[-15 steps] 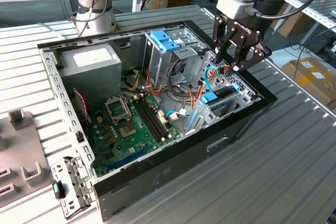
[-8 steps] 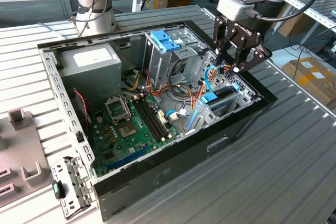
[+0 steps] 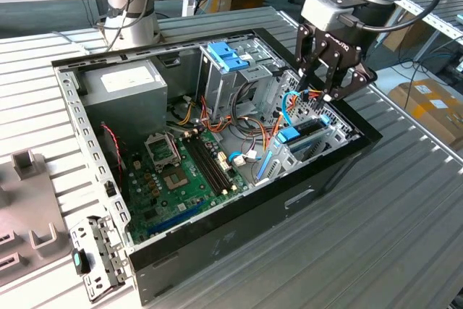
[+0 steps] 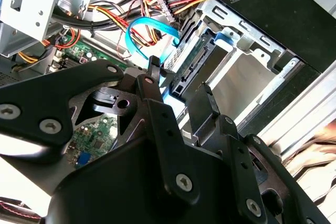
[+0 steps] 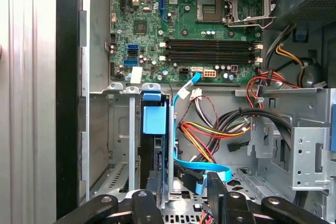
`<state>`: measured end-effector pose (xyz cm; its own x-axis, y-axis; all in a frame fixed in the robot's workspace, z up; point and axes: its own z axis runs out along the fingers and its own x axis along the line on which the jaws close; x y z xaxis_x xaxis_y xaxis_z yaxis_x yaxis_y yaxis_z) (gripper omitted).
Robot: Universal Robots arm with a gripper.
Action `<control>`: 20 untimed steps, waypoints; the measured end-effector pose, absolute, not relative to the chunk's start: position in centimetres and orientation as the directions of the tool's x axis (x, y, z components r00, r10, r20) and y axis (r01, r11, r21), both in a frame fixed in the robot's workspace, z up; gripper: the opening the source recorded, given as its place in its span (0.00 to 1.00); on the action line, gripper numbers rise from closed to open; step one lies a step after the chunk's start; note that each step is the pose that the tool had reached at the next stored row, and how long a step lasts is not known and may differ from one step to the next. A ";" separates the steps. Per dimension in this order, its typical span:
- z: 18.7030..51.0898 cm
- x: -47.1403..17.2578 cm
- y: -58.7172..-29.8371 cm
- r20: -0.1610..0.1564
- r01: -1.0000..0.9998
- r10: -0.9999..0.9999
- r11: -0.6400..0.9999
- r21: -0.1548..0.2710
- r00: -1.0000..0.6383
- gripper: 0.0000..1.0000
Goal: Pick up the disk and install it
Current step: 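Insert the first disk wire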
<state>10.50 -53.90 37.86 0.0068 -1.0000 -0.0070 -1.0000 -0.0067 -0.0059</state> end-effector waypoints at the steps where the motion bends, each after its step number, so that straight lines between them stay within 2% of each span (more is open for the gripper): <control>1: 37.9 10.5 -53.9 -0.007 -1.000 -1.000 -0.007 -0.006 0.007 0.49; 5: 37.9 10.5 -54.0 -0.007 -1.000 -1.000 -0.007 -0.006 0.007 0.49; 12: 37.9 10.5 -54.0 -0.007 -1.000 -1.000 -0.007 0.023 0.007 0.49; 14: 37.8 10.5 -54.0 -0.013 -1.000 -1.000 -0.007 0.005 0.007 0.49; 20: 37.8 10.5 -54.0 -0.013 -1.000 -1.000 -0.008 0.004 0.008 0.49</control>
<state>10.50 -53.98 37.85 0.0080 -0.9999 -0.0130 -1.0000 -0.0081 0.0041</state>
